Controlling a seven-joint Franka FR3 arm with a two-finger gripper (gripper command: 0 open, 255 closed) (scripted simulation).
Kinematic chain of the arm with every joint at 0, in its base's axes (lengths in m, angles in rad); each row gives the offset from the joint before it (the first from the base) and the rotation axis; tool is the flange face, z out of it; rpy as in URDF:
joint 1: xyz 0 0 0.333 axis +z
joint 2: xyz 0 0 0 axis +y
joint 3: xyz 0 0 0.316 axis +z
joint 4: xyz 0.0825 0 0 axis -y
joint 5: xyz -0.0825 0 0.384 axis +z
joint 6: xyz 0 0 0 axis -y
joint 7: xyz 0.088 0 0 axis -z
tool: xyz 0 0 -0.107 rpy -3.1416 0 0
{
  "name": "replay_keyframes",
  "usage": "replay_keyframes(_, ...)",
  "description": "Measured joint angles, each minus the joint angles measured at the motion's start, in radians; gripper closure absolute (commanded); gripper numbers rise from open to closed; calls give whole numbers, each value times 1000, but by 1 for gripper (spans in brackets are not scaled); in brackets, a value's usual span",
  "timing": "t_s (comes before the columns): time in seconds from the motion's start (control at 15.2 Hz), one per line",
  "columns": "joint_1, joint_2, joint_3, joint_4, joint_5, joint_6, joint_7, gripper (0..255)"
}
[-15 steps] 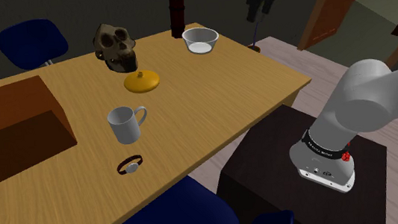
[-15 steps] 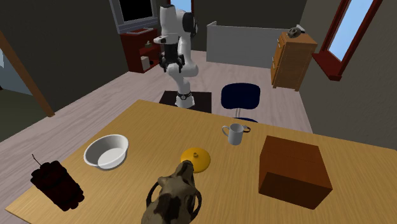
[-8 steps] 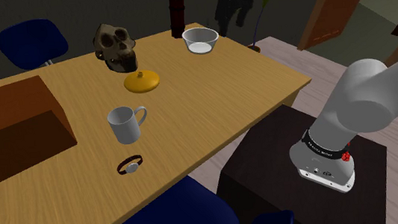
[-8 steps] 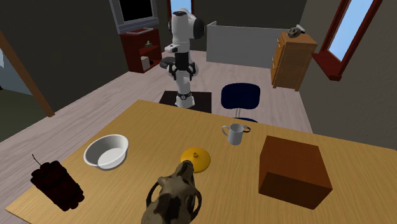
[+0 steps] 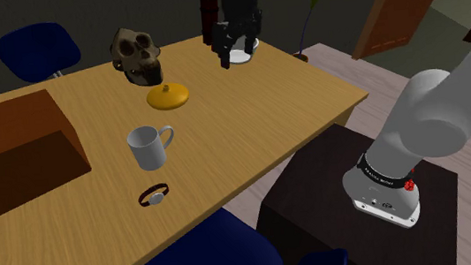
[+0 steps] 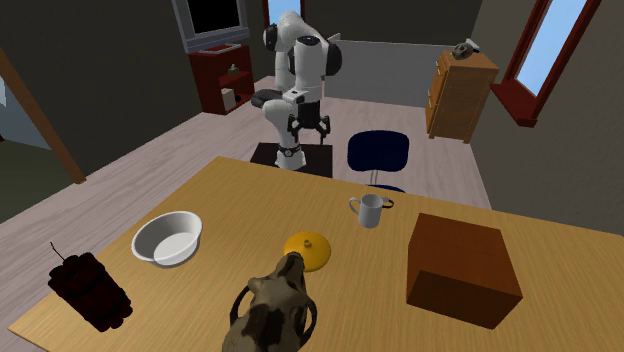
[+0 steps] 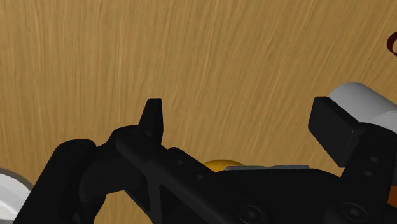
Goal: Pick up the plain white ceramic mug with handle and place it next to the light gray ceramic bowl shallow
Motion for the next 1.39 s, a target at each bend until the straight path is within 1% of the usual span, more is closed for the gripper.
replay_keyframes(0.46,31,254,93,171,-29,30,130,0)
replay_keyframes(0.79,68,441,139,312,-75,33,222,0)
replay_keyframes(0.99,102,563,158,421,-109,19,279,0)
replay_keyframes(1.19,144,698,166,552,-147,-5,327,0)
replay_keyframes(1.39,196,841,167,713,-182,-50,367,0)
